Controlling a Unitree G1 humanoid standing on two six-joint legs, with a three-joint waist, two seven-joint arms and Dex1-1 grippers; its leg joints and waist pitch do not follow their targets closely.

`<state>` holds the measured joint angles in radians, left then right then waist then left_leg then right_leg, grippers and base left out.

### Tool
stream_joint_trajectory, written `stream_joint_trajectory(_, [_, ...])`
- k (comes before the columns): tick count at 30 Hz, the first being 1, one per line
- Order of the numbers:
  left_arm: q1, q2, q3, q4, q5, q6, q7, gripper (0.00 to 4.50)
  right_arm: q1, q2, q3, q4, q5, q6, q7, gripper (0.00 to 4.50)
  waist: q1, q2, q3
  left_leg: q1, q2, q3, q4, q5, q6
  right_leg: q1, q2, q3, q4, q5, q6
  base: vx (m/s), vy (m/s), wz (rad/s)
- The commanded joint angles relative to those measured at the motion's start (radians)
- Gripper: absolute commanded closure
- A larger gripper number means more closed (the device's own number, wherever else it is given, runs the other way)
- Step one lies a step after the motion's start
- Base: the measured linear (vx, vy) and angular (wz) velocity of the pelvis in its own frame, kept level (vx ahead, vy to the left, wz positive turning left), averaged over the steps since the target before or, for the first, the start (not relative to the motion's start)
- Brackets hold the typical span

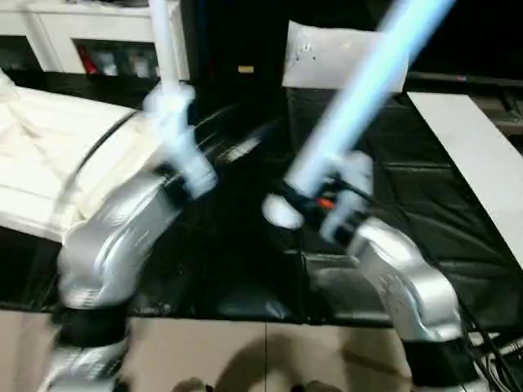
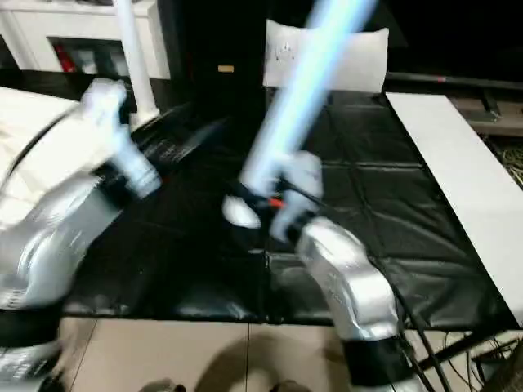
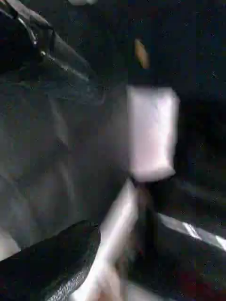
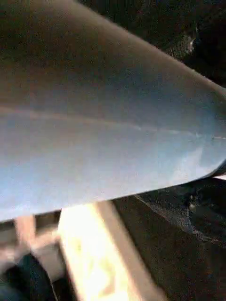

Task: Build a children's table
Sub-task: Pick table leg, then move to table

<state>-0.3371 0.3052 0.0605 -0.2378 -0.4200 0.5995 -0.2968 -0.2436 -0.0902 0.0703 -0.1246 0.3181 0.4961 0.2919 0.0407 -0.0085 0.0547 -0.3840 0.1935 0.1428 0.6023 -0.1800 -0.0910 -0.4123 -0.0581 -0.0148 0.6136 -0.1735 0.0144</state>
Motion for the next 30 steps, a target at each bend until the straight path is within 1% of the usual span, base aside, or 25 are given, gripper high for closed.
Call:
stream_joint_trajectory(1, [0.06, 0.007, -0.014, -0.034, 0.079, -0.053, 0.034, 0.0, 0.016, 0.013, -0.032, -0.052, -0.013, 0.064, -0.077, 2.61, -0.004, 0.009, -0.066, 0.009, 0.008, 0.011, -0.077, -0.196, -0.053, 0.052, -0.034, 0.021, -0.067, -0.181, -0.117, 0.0, 0.0, 0.0])
stream_joint_trajectory(4, [0.135, 0.008, -0.023, -0.043, 0.141, -0.09, 0.089, 0.0, 0.047, 0.001, -0.032, -0.088, -0.06, 0.063, -0.129, 2.61, -0.004, 0.013, -0.064, 0.013, 0.011, 0.01, -0.078, -0.231, -0.056, 0.045, -0.035, 0.022, -0.07, -0.22, -0.107, 0.0, 0.0, 0.0])
stream_joint_trajectory(5, [0.144, 0.001, -0.016, -0.045, 0.137, -0.092, 0.095, 0.0, 0.049, -0.003, -0.027, -0.096, -0.077, 0.048, -0.134, 2.61, -0.005, 0.008, -0.062, 0.012, 0.01, 0.012, -0.079, -0.25, -0.056, 0.043, -0.034, 0.023, -0.075, -0.253, -0.097, 0.0, 0.0, 0.0])
stream_joint_trajectory(7, [0.154, -0.02, 0.001, -0.045, 0.139, -0.104, 0.118, 0.0, 0.05, -0.008, -0.025, -0.107, -0.118, 0.04, -0.167, 2.61, -0.004, 0.007, -0.061, 0.013, 0.009, 0.01, -0.08, -0.269, -0.059, 0.04, -0.035, 0.023, -0.075, -0.288, -0.091, 0.0, 0.0, 0.0])
stream_joint_trajectory(8, [0.156, -0.024, 0.004, -0.044, 0.141, -0.098, 0.129, 0.0, 0.048, -0.012, -0.024, -0.106, -0.12, 0.027, -0.161, 2.61, -0.003, 0.003, -0.06, 0.007, 0.004, 0.016, -0.076, -0.275, -0.039, 0.041, -0.047, 0.031, -0.081, -0.322, -0.086, 0.0, 0.0, 0.0])
stream_joint_trajectory(10, [0.157, -0.044, 0.016, -0.045, 0.141, -0.094, 0.154, 0.0, 0.052, 0.011, -0.054, -0.11, -0.098, -0.019, -0.17, 2.61, 0.004, -0.004, -0.062, -0.007, -0.003, 0.024, -0.063, -0.247, 0.027, 0.051, -0.078, 0.051, -0.097, -0.402, -0.076, 0.0, 0.0, 0.0])
stream_joint_trajectory(11, [0.156, -0.059, 0.025, -0.044, 0.139, -0.101, 0.162, 0.0, 0.051, 0.025, -0.07, -0.111, -0.101, -0.032, -0.196, 2.61, 0.013, -0.007, -0.062, -0.014, -0.005, 0.021, -0.043, -0.209, 0.077, 0.054, -0.109, 0.071, -0.114, -0.479, -0.064, 0.0, 0.0, 0.0])
stream_joint_trajectory(12, [0.155, -0.068, 0.031, -0.044, 0.137, -0.103, 0.167, 0.0, 0.05, 0.034, -0.08, -0.11, -0.101, -0.043, -0.209, 2.61, 0.024, -0.015, -0.065, -0.026, -0.007, 0.01, -0.011, -0.169, 0.128, 0.065, -0.156, 0.103, -0.131, -0.543, -0.054, 0.0, 0.0, 0.0])
stream_joint_trajectory(13, [0.155, -0.071, 0.028, -0.043, 0.146, -0.11, 0.171, 0.0, 0.048, 0.038, -0.09, -0.109, -0.091, -0.036, -0.214, 2.61, 0.031, -0.016, -0.066, -0.031, -0.004, 0.001, 0.007, -0.152, 0.15, 0.066, -0.179, 0.12, -0.139, -0.571, -0.051, -0.008, 0.069, 0.02])
stream_joint_trajectory(14, [0.154, -0.063, 0.02, -0.041, 0.159, -0.117, 0.168, 0.0, 0.048, 0.036, -0.091, -0.109, -0.074, -0.018, -0.199, 2.61, 0.04, -0.013, -0.065, -0.044, 0.004, -0.019, 0.025, -0.123, 0.177, 0.069, -0.202, 0.135, -0.144, -0.596, -0.066, -0.008, 0.069, 0.02])
stream_joint_trajectory(15, [0.152, -0.06, 0.014, -0.042, 0.166, -0.12, 0.168, 0.0, 0.05, 0.034, -0.092, -0.111, -0.061, -0.003, -0.185, 2.61, 0.038, -0.006, -0.066, -0.036, 0.007, -0.019, 0.009, -0.111, 0.202, 0.056, -0.178, 0.116, -0.138, -0.553, -0.087, -0.013, 0.118, 0.04])
stream_joint_trajectory(16, [0.15, -0.067, 0.016, -0.042, 0.163, -0.12, 0.174, 0.0, 0.053, 0.032, -0.091, -0.109, -0.061, 0.016, -0.182, 2.61, 0.033, -0.006, -0.065, -0.028, 0.003, -0.01, -0.007, -0.112, 0.218, 0.048, -0.149, 0.099, -0.13, -0.516, -0.093, -0.013, 0.152, 0.09])
stream_joint_trajectory(17, [0.149, -0.068, 0.017, -0.042, 0.162, -0.12, 0.175, 0.0, 0.053, 0.031, -0.091, -0.109, -0.063, 0.018, -0.184, 2.61, 0.023, 0.003, -0.071, 0.003, -0.005, 0.012, -0.032, -0.107, 0.259, 0.031, -0.099, 0.066, -0.11, -0.414, -0.112, -0.013, 0.152, 0.09])
stream_joint_trajectory(18, [0.149, -0.075, 0.02, -0.038, 0.161, -0.119, 0.18, 0.0, 0.059, 0.028, -0.086, -0.101, -0.069, 0.031, -0.183, 2.61, 0.002, 0.007, -0.072, 0.018, -0.014, 0.018, -0.054, -0.073, 0.329, 0.022, -0.056, 0.037, -0.086, -0.302, -0.116, -0.023, 0.169, 0.06])
stream_joint_trajectory(19, [0.15, -0.073, 0.017, -0.038, 0.163, -0.119, 0.179, 0.0, 0.061, 0.027, -0.085, -0.101, -0.069, 0.031, -0.182, 2.61, -0.003, 0.014, -0.073, 0.031, -0.016, 0.019, -0.058, -0.068, 0.36, 0.016, -0.046, 0.023, -0.08, -0.274, -0.116, -0.034, 0.191, 0.01])
stream_joint_trajectory(20, [0.15, -0.07, 0.012, -0.039, 0.17, -0.118, 0.176, 0.0, 0.063, 0.027, -0.083, -0.101, -0.067, 0.028, -0.177, 2.61, -0.015, 0.013, -0.069, 0.049, -0.018, 0.022, -0.067, -0.098, 0.4, 0.002, -0.035, -0.002, -0.073, -0.27, -0.107, -0.034, 0.191, 0.01])
stream_joint_trajectory(21, [0.153, -0.069, 0.008, -0.04, 0.176, -0.119, 0.175, 0.0, 0.066, 0.028, -0.082, -0.104, -0.068, 0.024, -0.178, 2.61, -0.029, 0.019, -0.06, 0.049, -0.024, 0.031, -0.089, -0.189, 0.385, -0.004, -0.02, -0.03, -0.068, -0.304, -0.089, -0.042, 0.206, 0.07])
stream_joint_trajectory(22, [0.155, -0.073, 0.007, -0.044, 0.179, -0.119, 0.175, 0.0, 0.069, 0.034, -0.084, -0.107, -0.065, 0.021, -0.18, 2.61, -0.041, 0.019, -0.057, 0.046, -0.027, 0.034, -0.104, -0.243, 0.363, -0.002, -0.013, -0.043, -0.059, -0.307, -0.076, -0.057, 0.188, 0.07])
stream_joint_trajectory(24, [0.167, -0.075, -0.002, -0.057, 0.184, -0.113, 0.172, 0.0, 0.081, 0.035, -0.071, -0.115, -0.066, 0.026, -0.174, 2.61, -0.067, 0.032, -0.052, 0.036, -0.032, 0.036, -0.156, -0.434, 0.254, 0.015, 0.003, -0.09, 0.015, -0.234, -0.009, -0.065, 0.17, 0.05])
stream_joint_trajectory(25, [0.169, -0.073, -0.005, -0.059, 0.186, -0.113, 0.171, 0.0, 0.083, 0.035, -0.07, -0.118, -0.063, 0.03, -0.173, 2.61, -0.075, 0.024, -0.054, 0.035, -0.029, 0.028, -0.159, -0.457, 0.246, 0.029, -0.007, -0.095, 0.022, -0.192, 0.002, -0.085, 0.106, -0.05])
stream_joint_trajectory(26, [0.172, -0.073, -0.007, -0.061, 0.187, -0.111, 0.17, 0.0, 0.085, 0.039, -0.071, -0.122, -0.06, 0.033, -0.173, 2.61, -0.072, 0.015, -0.049, 0.024, -0.026, 0.04, -0.165, -0.518, 0.196, 0.036, -0.045, -0.084, -0.016, -0.2, 0.026, -0.085, 0.106, -0.05])
stream_joint_trajectory(27, [0.172, -0.073, -0.007, -0.061, 0.187, -0.111, 0.17, 0.0, 0.085, 0.039, -0.071, -0.122, -0.06, 0.033, -0.173, 2.61, -0.071, 0.006, -0.05, 0.024, -0.036, 0.059, -0.159, -0.573, 0.152, 0.026, -0.063, -0.073, -0.046, -0.258, 0.028, -0.091, 0.073, 0.03])
stream_joint_trajectory(28, [0.173, -0.071, -0.008, -0.062, 0.19, -0.109, 0.169, 0.0, 0.084, 0.041, -0.071, -0.124, -0.062, 0.032, -0.175, 2.61, -0.064, -0.019, -0.055, 0.014, -0.037, 0.048, -0.072, -0.621, 0.102, 0.031, -0.168, -0.007, -0.132, -0.499, 0.037, -0.09, 0.11, 0.02])
stream_joint_trajectory(29, [0.174, -0.07, -0.009, -0.063, 0.191, -0.109, 0.169, 0.0, 0.084, 0.04, -0.068, -0.124, -0.067, 0.03, -0.175, 2.61, -0.051, -0.022, -0.055, 0.012, -0.019, 0.01, 0.015, -0.559, 0.104, 0.043, -0.274, 0.052, -0.189, -0.664, 0.043, -0.09, 0.11, 0.02])
stream_joint_trajectory(30, [0.176, -0.074, -0.005, -0.065, 0.188, -0.109, 0.17, 0.0, 0.083, 0.035, -0.06, -0.124, -0.078, 0.025, -0.175, 2.61, -0.069, -0.033, -0.055, -0.038, -0.007, -0.082, 0.166, -0.291, 0.101, 0.073, -0.402, 0.108, -0.234, -0.83, 0.035, -0.085, 0.176, -0.27])
